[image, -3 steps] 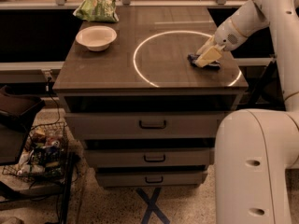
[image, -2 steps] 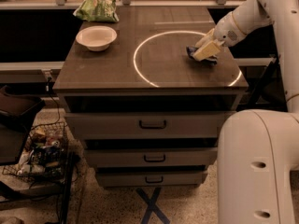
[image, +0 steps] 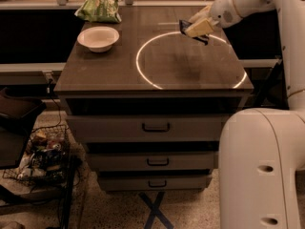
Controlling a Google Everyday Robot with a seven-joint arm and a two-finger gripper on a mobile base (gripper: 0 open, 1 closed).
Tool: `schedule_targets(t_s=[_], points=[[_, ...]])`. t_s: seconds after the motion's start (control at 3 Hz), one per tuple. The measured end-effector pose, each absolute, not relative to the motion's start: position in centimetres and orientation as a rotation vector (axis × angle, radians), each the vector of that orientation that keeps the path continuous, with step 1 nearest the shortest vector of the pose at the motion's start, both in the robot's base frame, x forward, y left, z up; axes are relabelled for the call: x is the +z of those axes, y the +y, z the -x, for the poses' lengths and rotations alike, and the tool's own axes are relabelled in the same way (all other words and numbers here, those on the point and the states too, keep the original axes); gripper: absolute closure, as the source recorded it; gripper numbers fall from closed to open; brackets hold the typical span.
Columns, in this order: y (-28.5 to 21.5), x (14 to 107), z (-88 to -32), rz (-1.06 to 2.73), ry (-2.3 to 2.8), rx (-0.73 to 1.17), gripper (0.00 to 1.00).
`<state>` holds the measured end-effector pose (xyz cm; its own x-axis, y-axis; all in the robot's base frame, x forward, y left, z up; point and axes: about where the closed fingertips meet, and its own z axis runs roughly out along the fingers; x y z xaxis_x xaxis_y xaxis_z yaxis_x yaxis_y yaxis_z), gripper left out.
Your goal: Move rxbar blueberry near green jalapeno chip bag
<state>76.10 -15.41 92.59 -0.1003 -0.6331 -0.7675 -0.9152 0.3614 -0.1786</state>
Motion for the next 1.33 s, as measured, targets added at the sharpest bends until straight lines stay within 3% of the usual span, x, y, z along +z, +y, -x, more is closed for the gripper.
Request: schedule_targets(t_s=[0.67, 1.33], points=[[-7.8, 95.4, -81.4, 1.158, 1.838, 0.485, 1.00], [-5.9, 96.2, -83.6, 1.056, 1.846, 0.487, 1.00]])
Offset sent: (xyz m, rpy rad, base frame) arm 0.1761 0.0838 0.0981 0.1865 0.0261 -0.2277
